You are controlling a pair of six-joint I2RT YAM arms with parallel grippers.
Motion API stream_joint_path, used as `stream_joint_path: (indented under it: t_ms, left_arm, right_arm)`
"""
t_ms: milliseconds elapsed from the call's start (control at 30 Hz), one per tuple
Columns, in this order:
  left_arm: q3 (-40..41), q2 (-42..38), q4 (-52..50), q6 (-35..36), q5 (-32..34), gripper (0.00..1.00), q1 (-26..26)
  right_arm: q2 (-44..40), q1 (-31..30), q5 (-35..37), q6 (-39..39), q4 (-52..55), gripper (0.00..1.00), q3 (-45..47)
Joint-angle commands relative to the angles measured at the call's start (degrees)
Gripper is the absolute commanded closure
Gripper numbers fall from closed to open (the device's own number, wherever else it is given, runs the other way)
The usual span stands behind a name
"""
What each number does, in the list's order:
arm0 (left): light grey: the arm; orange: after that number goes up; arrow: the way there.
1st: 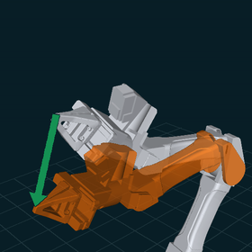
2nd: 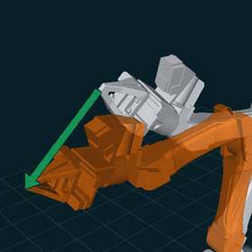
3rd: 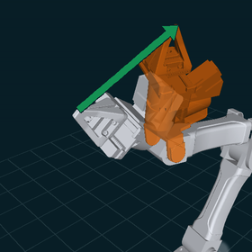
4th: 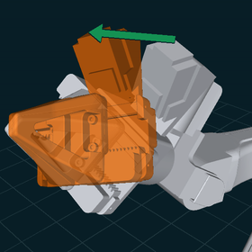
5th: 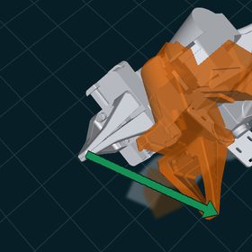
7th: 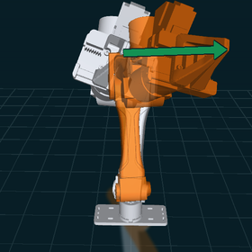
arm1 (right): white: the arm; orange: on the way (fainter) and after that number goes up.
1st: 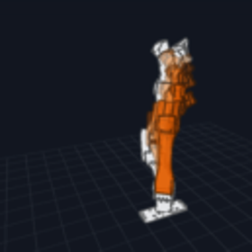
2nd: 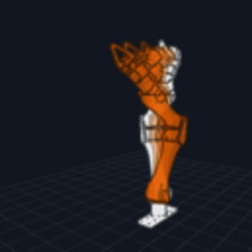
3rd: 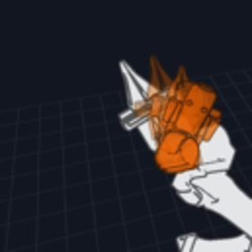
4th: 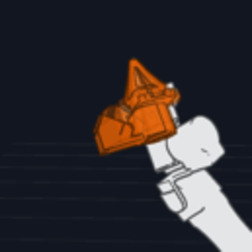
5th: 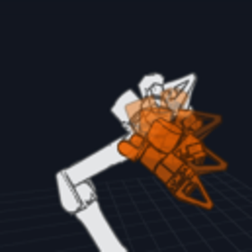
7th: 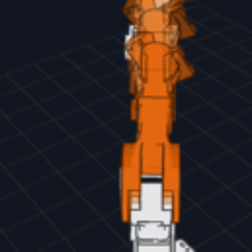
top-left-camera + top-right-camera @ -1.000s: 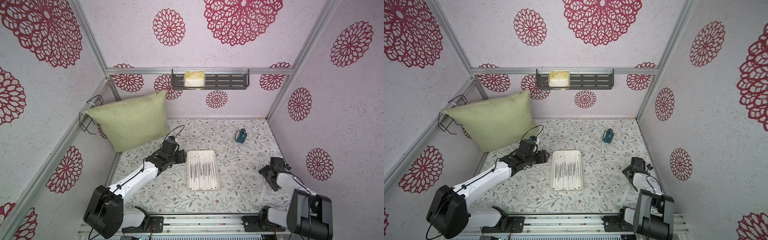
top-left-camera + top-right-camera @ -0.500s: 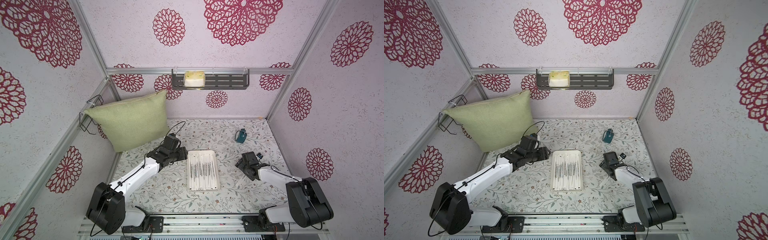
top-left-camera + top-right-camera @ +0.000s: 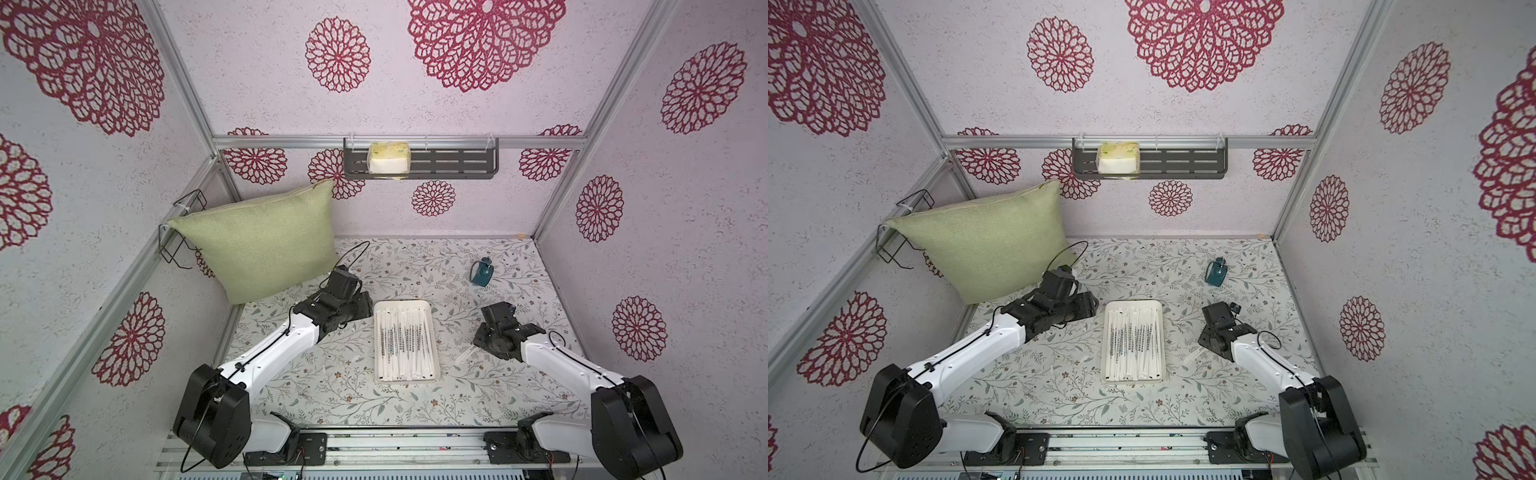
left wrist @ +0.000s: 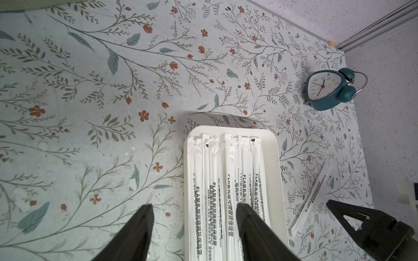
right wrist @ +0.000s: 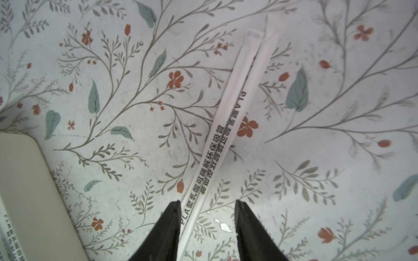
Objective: Put the straws into the storage box
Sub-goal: Pick up the straw from the center of the board.
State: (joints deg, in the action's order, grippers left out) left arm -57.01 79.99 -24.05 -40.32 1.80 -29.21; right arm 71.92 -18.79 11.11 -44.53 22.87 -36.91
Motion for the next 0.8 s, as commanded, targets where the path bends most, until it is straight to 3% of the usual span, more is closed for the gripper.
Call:
stream_joint_path:
  t_ms: [0,333,767]
  left_arm:
    - [0.2,1.4,1.9,0.3,-1.0,0.35,-0.5]
    - [1.4,1.5,3.3,0.8,-1.3,0.35,-0.7]
    - [2.2,0.9,3.2,1.1,-0.9,0.35,-0.7]
  right_arm:
    - [0.7,1.7,-1.0,1.0,0.0,0.63,0.5]
    - [6.1,2.9,-0.3,-2.1,-6.2,0.73,0.5]
    - [16.1,0.3,0.2,1.8,-7.6,0.68,-5.1]
